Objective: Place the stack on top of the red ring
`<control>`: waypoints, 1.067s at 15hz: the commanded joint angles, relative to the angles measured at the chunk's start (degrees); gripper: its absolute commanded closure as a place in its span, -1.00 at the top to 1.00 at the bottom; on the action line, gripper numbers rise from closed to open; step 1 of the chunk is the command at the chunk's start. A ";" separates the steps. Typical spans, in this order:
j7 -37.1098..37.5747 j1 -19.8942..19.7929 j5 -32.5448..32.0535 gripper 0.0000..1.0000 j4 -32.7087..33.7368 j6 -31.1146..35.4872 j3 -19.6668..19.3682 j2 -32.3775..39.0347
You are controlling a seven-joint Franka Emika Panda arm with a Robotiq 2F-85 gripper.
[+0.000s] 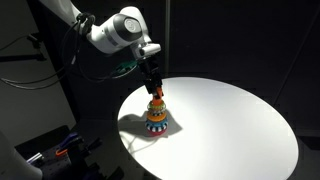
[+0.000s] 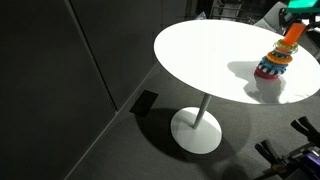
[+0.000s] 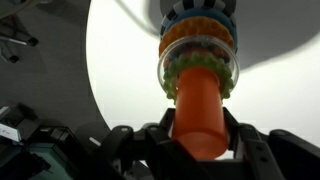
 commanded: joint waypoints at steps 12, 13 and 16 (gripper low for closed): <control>-8.29 0.19 9.30 1.00 0.38 -0.55 0.00 -1.77; -10.23 0.18 11.26 1.00 0.39 -0.44 0.03 -1.86; -16.77 0.27 17.39 1.00 0.73 -1.47 0.21 -2.16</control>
